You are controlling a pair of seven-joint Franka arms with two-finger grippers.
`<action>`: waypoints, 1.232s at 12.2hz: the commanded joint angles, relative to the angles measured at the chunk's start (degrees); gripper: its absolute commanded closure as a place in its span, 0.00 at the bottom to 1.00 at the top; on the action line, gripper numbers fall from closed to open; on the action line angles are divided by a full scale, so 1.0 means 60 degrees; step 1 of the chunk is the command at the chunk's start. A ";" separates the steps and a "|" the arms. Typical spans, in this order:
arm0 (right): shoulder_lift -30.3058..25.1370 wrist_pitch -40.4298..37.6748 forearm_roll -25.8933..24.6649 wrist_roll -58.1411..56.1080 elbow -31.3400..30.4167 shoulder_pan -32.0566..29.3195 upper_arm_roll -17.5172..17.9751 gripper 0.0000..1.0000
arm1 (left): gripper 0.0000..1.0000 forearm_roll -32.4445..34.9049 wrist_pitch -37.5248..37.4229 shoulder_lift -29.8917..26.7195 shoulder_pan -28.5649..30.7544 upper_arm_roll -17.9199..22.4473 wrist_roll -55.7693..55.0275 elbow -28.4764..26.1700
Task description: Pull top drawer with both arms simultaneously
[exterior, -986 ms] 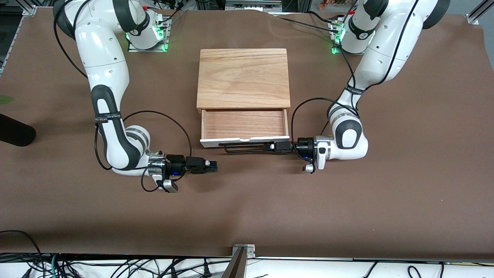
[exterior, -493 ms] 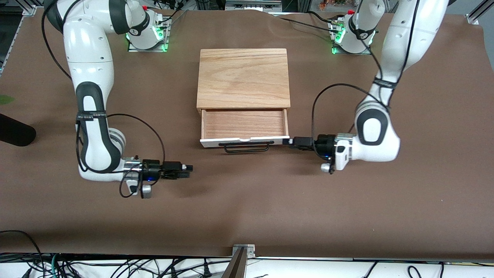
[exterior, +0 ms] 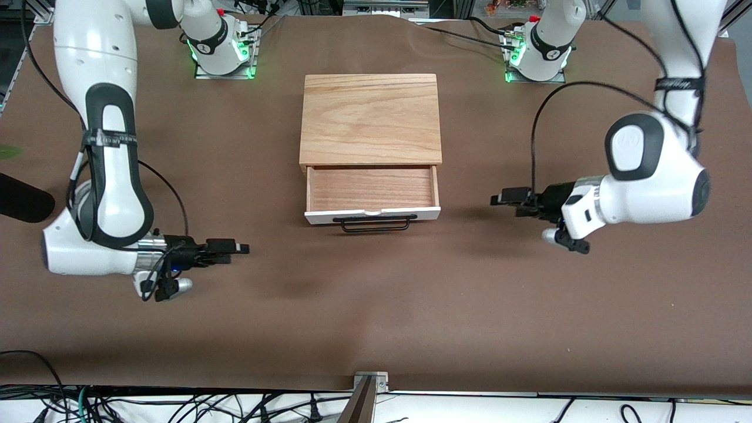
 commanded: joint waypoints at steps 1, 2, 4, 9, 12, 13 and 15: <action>-0.0734 -0.0527 -0.1435 0.0932 -0.0145 0.0081 -0.0333 0.00 | 0.00 0.1973 -0.0533 -0.1451 0.0118 -0.0010 -0.0312 -0.0652; -0.0896 -0.0761 -0.1976 0.1312 -0.0145 0.0124 -0.0538 0.00 | 0.00 0.2881 -0.0680 -0.1876 0.0162 -0.0010 -0.0269 -0.0783; -0.1378 -0.0983 -0.3716 0.1958 -0.0145 0.0227 -0.0643 0.00 | 0.00 0.5003 -0.0871 -0.2653 0.0177 -0.0024 -0.0239 -0.0857; -0.2464 -0.1816 -0.6127 0.4347 -0.0102 0.0769 -0.0730 0.00 | 0.00 0.5835 -0.1470 -0.3476 0.0645 -0.0010 -0.0414 -0.0961; -0.3005 -0.1775 -0.6609 0.4348 0.0352 0.0536 -0.0657 0.00 | 0.00 0.5806 -0.1881 -0.3769 0.0719 0.0121 -0.1043 -0.0931; -0.3210 -0.1672 -0.6611 0.4334 0.0353 0.0187 -0.0570 0.00 | 0.00 0.5762 -0.2027 -0.3886 0.0719 0.0122 -0.1335 -0.0931; -0.3605 -0.1657 -0.6916 0.4363 0.0324 -0.0166 -0.0554 0.00 | 0.00 0.5747 -0.2117 -0.3975 0.0719 0.0136 -0.1470 -0.0916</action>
